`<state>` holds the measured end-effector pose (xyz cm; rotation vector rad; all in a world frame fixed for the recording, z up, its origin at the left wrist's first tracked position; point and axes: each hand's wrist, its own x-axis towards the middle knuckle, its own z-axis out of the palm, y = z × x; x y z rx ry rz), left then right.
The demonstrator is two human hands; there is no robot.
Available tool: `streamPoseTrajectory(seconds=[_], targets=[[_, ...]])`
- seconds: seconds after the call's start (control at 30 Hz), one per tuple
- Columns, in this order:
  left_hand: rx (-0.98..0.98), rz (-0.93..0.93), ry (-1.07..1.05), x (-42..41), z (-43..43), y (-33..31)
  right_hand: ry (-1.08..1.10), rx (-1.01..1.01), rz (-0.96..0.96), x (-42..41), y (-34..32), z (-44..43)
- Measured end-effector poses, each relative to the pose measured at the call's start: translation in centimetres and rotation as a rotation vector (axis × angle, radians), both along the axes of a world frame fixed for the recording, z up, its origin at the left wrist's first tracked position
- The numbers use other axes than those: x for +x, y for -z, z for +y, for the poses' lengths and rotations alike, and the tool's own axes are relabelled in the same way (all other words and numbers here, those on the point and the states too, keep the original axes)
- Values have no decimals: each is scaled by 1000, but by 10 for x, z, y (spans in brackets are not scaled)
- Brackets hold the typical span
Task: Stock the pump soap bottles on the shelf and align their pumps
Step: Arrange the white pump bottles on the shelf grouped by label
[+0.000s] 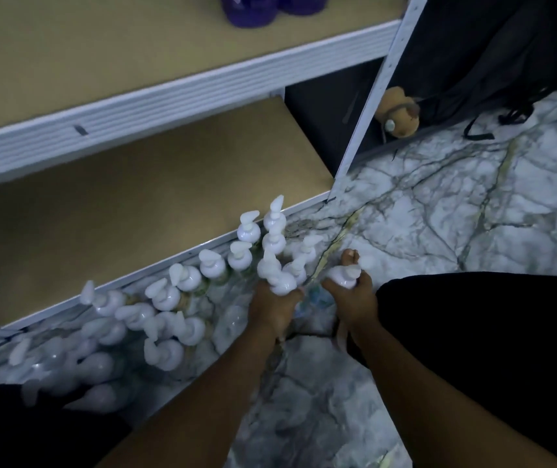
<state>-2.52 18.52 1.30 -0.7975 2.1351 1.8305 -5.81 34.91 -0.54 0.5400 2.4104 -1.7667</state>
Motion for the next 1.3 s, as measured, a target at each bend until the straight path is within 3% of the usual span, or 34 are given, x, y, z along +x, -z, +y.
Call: streamPoseTrajectory(seconds=[0.07,0.23,0.37,0.47,0.63,0.77,0.93,1.3], targets=[[35,45,-21,-5,-8,-29,99,-79,-60,-5,-42,-7],[81,199,-55,-7,-48,-117,22,-249,-6,-24,-128,-19],[190,349,-37,16,-93,-203,-198,-409,47,-18,-214,-45],[294,420,-143,33,-122,-252,-390,-511,37,-9,-269,-70],[373,565,-276,57,-172,-321,-683,-495,33,0,-339,-122],[396,604,-401,77,-199,-329,-794,-527,-50,8,-348,-158],[454,574,-543,87,-213,-316,-734,-629,-172,20,-334,-197],[554,501,-381,86,-221,-313,-718,-797,-198,9,-320,-222]])
